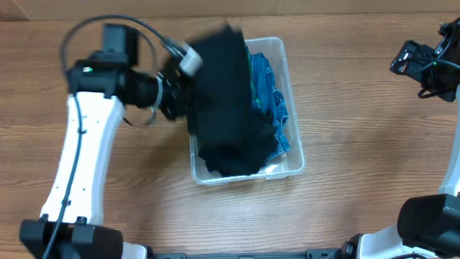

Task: Pack container
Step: 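Lift the black cloth and carry it over the bin, then lower the black cloth into the bin and release it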

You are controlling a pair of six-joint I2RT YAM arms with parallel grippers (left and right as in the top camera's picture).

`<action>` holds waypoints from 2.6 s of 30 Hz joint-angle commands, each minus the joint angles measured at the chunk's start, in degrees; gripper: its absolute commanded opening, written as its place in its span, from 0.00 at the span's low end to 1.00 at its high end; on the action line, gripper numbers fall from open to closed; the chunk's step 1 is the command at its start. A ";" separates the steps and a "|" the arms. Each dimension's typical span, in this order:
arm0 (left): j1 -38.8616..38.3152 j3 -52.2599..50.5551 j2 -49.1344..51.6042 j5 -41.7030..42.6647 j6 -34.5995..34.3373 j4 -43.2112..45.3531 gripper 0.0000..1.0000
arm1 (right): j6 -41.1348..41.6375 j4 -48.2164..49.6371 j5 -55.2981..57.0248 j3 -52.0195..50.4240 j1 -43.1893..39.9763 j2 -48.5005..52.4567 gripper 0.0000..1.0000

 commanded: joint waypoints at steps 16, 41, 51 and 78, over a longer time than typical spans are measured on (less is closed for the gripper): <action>-10.86 1.99 3.63 -27.34 34.67 -1.46 0.04 | 0.13 1.03 -0.26 -1.49 -0.04 -0.31 1.00; -19.56 18.49 3.63 -29.18 38.62 -19.19 0.04 | 0.17 2.73 -0.26 -3.85 -0.04 -0.28 1.00; -20.28 18.49 8.33 -38.29 33.48 -15.85 0.04 | 0.17 2.75 -0.26 -3.85 -0.04 -0.28 1.00; -24.63 18.32 22.91 -44.85 28.26 -2.73 0.66 | 0.15 2.73 -0.26 -3.85 -0.04 -0.28 1.00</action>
